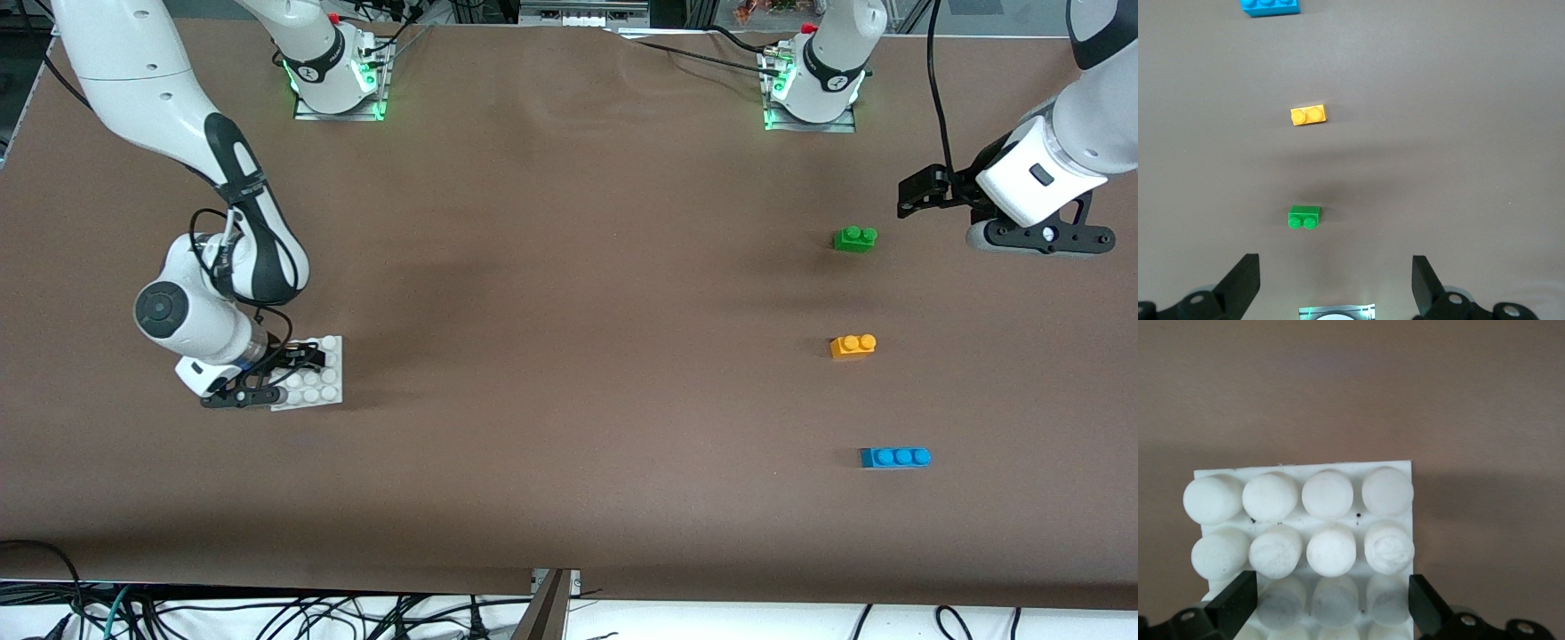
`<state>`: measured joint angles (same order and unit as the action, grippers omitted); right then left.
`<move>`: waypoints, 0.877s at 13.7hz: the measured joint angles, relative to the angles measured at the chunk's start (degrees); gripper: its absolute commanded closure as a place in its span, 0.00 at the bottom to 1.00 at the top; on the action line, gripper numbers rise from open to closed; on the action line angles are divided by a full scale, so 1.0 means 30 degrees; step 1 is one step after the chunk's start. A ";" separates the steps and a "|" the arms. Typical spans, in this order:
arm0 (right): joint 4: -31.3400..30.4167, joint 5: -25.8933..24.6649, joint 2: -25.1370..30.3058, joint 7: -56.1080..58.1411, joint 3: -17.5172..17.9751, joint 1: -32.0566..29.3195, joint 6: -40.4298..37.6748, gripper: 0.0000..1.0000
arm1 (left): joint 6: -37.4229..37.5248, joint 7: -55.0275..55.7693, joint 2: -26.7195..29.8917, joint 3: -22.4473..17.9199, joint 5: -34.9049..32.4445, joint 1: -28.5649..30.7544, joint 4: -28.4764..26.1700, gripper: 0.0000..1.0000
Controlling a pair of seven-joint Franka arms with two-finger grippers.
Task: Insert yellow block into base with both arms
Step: 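Slide the white base plate with the right gripper toward the table middle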
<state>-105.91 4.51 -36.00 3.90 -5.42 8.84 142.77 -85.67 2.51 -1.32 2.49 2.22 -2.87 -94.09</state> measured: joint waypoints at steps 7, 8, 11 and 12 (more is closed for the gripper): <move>0.0388 0.0009 -0.0386 -0.4466 0.0048 0.2904 0.0369 0.00 | 0.0000 0.0000 0.0000 -0.0009 0.0000 0.0000 0.0000 0.00; 0.0576 0.0019 -0.0553 -0.5085 0.0063 0.3328 0.0369 0.00 | 0.0000 0.0000 0.0000 -0.0009 0.0000 0.0000 0.0000 0.00; 0.1233 0.0129 -0.1458 -0.6727 0.0111 0.4796 0.0694 0.00 | 0.0000 -0.0001 0.0000 -0.0010 0.0000 0.0000 0.0001 0.00; 0.1487 0.0138 -0.1611 -0.7139 0.0137 0.5264 0.0699 0.00 | 0.0000 -0.0001 0.0000 -0.0009 0.0000 -0.0001 0.0000 0.00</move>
<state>-101.45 4.92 -40.83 -17.51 -5.01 24.63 144.87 -85.67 2.51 -1.32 2.46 2.22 -2.87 -94.09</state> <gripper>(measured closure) 0.000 0.000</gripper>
